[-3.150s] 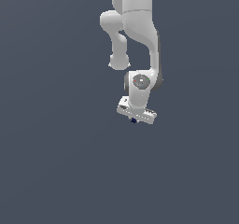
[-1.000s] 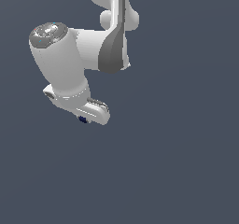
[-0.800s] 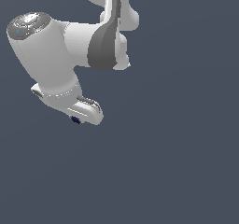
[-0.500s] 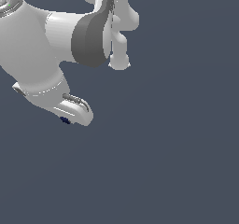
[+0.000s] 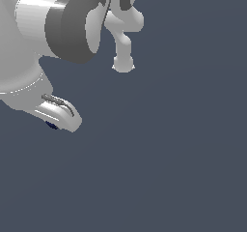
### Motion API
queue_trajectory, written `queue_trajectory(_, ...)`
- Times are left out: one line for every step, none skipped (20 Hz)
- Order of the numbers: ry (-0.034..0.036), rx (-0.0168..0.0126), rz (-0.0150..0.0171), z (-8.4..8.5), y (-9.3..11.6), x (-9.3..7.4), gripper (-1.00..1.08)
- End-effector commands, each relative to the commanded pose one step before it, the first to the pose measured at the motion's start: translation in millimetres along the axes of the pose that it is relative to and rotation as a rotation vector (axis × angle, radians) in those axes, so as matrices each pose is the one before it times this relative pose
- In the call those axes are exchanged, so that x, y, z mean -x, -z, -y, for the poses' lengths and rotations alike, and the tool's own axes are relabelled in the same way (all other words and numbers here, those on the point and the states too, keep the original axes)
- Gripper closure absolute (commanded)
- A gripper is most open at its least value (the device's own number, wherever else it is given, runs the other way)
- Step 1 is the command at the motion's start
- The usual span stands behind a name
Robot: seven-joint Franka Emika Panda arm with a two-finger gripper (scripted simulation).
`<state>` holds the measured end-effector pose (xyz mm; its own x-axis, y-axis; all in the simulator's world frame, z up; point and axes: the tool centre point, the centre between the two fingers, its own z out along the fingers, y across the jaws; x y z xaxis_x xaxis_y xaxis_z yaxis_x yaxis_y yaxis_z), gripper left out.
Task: Pick up the object and move it to a goal position.
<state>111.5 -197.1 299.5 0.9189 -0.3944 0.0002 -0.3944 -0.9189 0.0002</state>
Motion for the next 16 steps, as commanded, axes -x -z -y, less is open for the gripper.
queue_trajectory(0.00053, -0.00006, 0.00020, -2.81, 4.94, -4.99, 1.08)
queue_trajectory(0.00000, 0.00000, 0.00000, -0.90, 1.48, -1.58, 1.08)
queue_trajectory(0.00000, 0.00000, 0.00000, -0.79, 1.32, -1.42, 1.08)
queue_trajectory(0.00000, 0.00000, 0.00000, -0.70, 1.17, -1.27, 1.08)
queue_trajectory(0.00000, 0.00000, 0.00000, -0.61, 1.04, -1.13, 1.08)
queue_trajectory(0.00000, 0.00000, 0.00000, -0.53, 0.91, -1.00, 1.08)
queue_trajectory(-0.00066, -0.00020, 0.00003, -1.02, 0.79, -0.95, 1.08)
queue_trajectory(0.00000, 0.00000, 0.00000, -0.39, 0.69, -0.77, 1.08)
queue_trajectory(0.00000, 0.00000, 0.00000, -0.33, 0.59, -0.66, 1.08)
queue_trajectory(0.00000, 0.00000, 0.00000, -0.27, 0.49, -0.56, 1.08)
queue_trajectory(0.00000, 0.00000, 0.00000, -0.22, 0.41, -0.47, 1.08)
queue_trajectory(0.00000, 0.00000, 0.00000, -0.18, 0.33, -0.38, 1.08)
queue_trajectory(0.00000, 0.00000, 0.00000, -0.14, 0.25, -0.29, 1.08)
queue_trajectory(0.00000, 0.00000, 0.00000, -0.09, 0.18, -0.20, 1.08)
queue_trajectory(0.00000, 0.00000, 0.00000, -0.06, 0.10, -0.12, 1.08)
queue_trajectory(0.00000, 0.00000, 0.00000, -0.02, 0.03, -0.04, 1.08)
